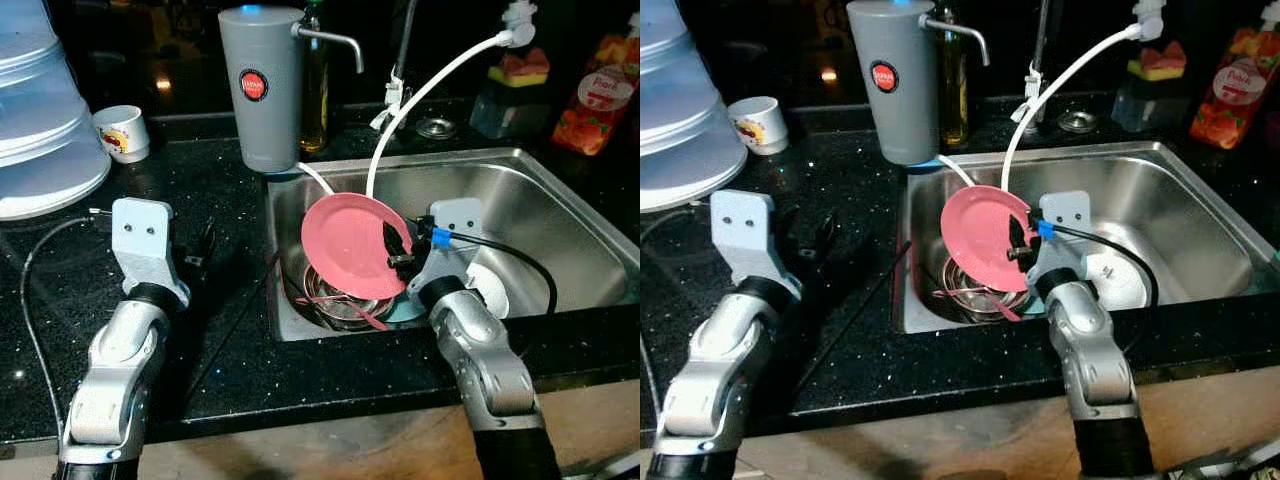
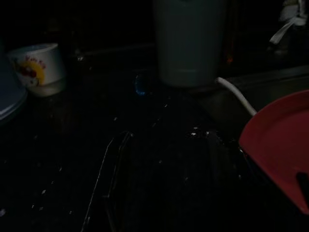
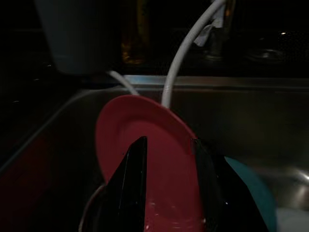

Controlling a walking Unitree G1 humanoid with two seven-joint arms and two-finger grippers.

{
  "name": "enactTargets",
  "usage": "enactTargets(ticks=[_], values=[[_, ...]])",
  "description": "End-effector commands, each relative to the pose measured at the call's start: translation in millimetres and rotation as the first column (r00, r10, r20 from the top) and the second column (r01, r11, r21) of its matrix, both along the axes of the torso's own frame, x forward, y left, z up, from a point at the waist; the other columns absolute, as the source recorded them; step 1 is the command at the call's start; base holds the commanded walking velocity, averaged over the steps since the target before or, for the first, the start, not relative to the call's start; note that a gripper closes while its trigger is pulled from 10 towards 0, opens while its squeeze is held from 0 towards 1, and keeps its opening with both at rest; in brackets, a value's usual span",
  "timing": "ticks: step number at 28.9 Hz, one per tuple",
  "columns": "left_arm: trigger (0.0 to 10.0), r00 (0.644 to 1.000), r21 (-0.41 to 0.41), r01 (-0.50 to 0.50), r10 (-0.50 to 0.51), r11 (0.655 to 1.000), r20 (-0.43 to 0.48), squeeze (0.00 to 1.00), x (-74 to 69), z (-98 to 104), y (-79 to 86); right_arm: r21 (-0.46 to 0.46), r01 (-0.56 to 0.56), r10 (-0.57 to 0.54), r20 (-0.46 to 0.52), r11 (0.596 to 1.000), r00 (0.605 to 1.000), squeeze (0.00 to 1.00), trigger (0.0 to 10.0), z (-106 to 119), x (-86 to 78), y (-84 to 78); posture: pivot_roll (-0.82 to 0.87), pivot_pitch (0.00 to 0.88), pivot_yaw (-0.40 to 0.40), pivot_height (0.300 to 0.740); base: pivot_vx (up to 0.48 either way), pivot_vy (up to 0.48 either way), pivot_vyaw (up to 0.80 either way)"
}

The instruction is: Kitchen organization

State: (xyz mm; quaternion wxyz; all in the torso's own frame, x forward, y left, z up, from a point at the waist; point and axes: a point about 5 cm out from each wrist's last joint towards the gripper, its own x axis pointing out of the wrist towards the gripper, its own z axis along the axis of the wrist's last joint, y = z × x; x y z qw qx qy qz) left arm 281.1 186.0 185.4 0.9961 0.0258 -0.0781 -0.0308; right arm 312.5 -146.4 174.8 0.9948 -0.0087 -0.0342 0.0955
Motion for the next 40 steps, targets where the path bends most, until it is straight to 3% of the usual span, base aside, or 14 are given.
enactTargets(ticks=[1,8,14,19,29,40], values=[[10.0,1.0,-0.013,-0.017,0.016,1.0,-0.022,0.0,4.9,-1,3.6,-0.017,0.012,-0.012,-0.026,1.0,1.0,0.0,10.0,-2,1.6,-2.7,0.01,0.0,0.008,0.74,0.0,0.0,0.0],[10.0,0.998,0.004,-0.039,0.039,0.999,-0.046,0.0,11.6,0,6.1,-0.021,0.007,-0.008,-0.029,1.0,1.0,0.0,10.0,-5,-0.8,1.4,0.01,0.0,0.01,0.74,0.0,0.0,0.0],[10.0,0.986,0.009,-0.094,0.094,0.996,-0.135,0.0,10.3,-10,6.3,-0.049,0.024,-0.027,-0.055,0.998,0.998,0.0,10.0,-10,0.5,0.3,0.02,0.0,0.009,0.74,0.0,0.0,0.0],[10.0,0.991,-0.031,-0.054,0.05,0.998,-0.122,0.0,8.3,-10,2.6,-0.049,0.029,-0.033,-0.071,0.998,0.997,0.0,10.0,-11,1.8,-0.2,0.02,0.0,0.002,0.74,0.0,0.0,0.0],[10.0,0.994,0.041,-0.004,0.009,0.999,-0.112,0.0,4.1,-14,-1.3,-0.019,0.029,-0.031,-0.097,0.999,0.995,0.0,10.0,-16,-0.6,0.5,0.02,0.0,0.009,0.74,0.0,0.0,0.0],[10.0,0.993,0.0,-0.001,0.001,1.0,-0.118,0.0,1.7,-15,-1.0,-0.015,0.008,-0.009,-0.089,1.0,0.996,0.0,10.0,-16,-4.5,2.8,0.01,0.0,0.015,0.74,0.0,0.0,0.0]])
